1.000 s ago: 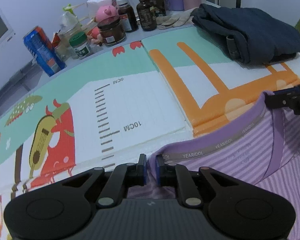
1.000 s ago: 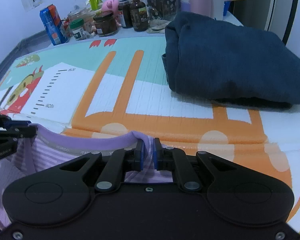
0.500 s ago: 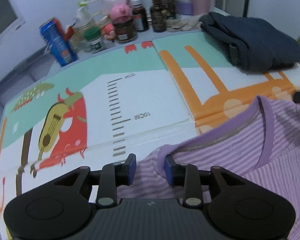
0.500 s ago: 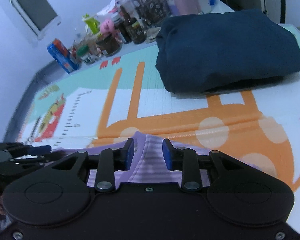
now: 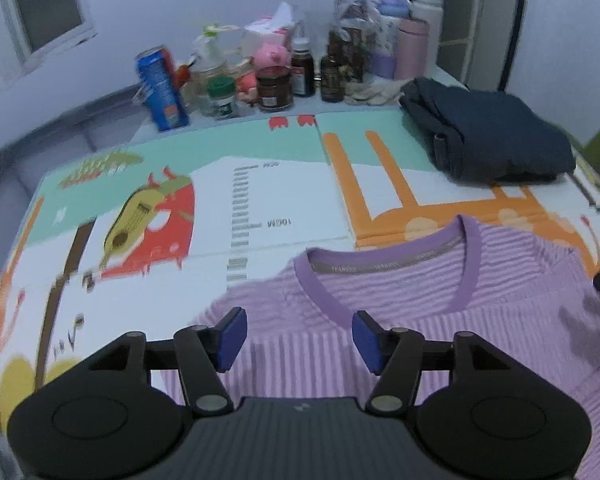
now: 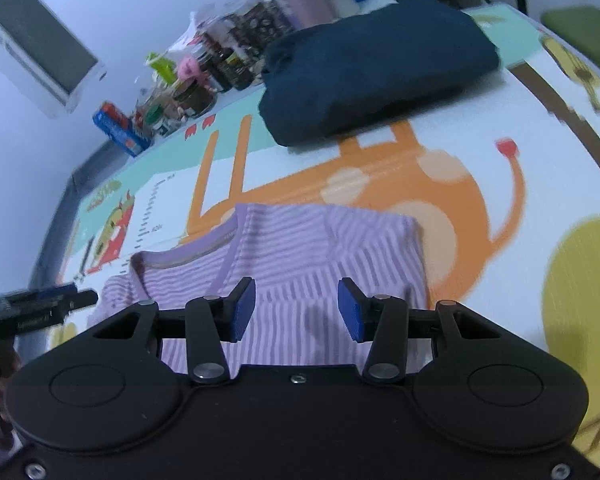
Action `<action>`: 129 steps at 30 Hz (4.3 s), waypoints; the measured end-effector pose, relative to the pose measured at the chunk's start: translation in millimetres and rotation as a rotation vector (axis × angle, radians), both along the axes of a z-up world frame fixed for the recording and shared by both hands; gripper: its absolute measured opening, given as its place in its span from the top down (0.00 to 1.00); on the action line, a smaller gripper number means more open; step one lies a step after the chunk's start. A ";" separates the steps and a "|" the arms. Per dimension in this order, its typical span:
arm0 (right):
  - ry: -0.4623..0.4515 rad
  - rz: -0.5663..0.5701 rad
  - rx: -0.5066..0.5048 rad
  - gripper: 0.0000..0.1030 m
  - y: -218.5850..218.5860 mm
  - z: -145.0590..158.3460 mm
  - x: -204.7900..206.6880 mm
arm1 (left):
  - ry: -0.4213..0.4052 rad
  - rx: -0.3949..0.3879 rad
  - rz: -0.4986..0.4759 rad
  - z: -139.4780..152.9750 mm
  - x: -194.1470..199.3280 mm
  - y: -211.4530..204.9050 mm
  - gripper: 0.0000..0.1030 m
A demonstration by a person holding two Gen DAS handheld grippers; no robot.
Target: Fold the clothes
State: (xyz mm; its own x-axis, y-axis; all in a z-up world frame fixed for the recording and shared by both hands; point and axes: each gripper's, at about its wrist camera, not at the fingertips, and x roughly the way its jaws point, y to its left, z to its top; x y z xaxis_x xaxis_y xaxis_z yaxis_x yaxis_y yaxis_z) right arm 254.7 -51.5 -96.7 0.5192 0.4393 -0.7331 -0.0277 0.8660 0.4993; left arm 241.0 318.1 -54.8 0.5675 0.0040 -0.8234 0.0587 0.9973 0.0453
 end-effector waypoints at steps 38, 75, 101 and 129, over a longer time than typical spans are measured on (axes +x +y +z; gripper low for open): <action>0.151 -0.239 0.216 0.67 -45.3 -40.2 -67.7 | 0.108 -0.135 -0.076 -46.9 -72.3 -65.9 0.43; 0.084 -0.281 0.332 0.61 -70.4 -44.6 -81.5 | -0.288 0.177 -0.670 -73.2 -96.0 -261.3 0.49; 0.108 -0.242 0.424 0.61 -59.2 -53.1 -62.6 | -0.171 -0.011 -0.584 -74.4 -71.3 -242.8 0.54; 0.074 -0.264 0.461 0.54 -71.2 -50.7 -63.6 | -0.140 -0.140 -0.426 -74.9 -61.9 -228.6 0.92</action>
State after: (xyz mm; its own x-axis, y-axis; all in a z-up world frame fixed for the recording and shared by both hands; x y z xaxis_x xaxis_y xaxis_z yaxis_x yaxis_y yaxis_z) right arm 191.1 -122.6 -147.4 0.6096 0.5860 -0.5338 0.2112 0.5291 0.8219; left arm 179.1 89.6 -129.7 0.6006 -0.3586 -0.7146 0.4666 0.8830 -0.0509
